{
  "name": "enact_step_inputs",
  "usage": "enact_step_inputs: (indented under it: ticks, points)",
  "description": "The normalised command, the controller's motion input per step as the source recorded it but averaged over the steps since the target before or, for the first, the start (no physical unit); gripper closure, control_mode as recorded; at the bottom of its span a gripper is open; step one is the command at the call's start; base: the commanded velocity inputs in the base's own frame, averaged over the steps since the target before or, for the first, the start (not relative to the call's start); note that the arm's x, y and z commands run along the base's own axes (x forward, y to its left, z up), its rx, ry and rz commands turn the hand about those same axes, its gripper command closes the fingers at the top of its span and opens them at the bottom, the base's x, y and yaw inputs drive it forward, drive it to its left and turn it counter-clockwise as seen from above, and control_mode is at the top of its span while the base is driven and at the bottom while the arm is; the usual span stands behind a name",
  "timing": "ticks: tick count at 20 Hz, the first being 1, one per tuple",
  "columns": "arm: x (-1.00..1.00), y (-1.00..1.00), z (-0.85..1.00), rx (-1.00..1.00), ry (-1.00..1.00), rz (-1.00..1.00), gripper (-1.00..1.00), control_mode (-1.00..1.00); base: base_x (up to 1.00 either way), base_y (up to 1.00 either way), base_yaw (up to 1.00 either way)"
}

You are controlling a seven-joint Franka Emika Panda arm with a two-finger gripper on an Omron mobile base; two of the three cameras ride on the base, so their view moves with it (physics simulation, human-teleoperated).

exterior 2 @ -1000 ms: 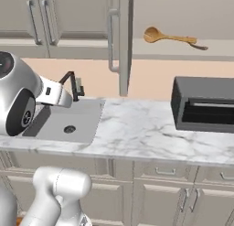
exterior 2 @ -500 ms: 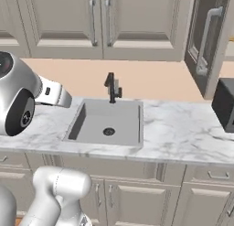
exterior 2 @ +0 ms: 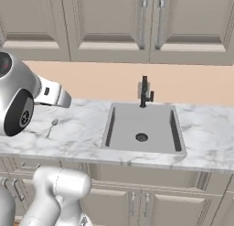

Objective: Organize the utensils by type. Pick up the wooden spoons from the counter and place them in the open cabinet. Then pick up the metallic utensils from the counter and place them in the open drawer.

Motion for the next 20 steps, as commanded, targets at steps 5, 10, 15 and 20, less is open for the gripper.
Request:
enact_step_inputs:
  ticks: [5,10,15,20]
  points:
    - [0.00,0.00,0.00,0.00,0.00,0.00,-1.00,1.00,0.43,0.64,0.02]
    - [0.00,0.00,0.00,0.00,0.00,0.00,-1.00,1.00,0.32,0.46,0.17]
    - [0.00,0.00,0.00,0.00,0.00,0.00,-1.00,1.00,0.29,0.33,0.21]
    - [0.00,0.00,0.00,0.00,0.00,0.00,-1.00,1.00,0.23,0.20,0.07]
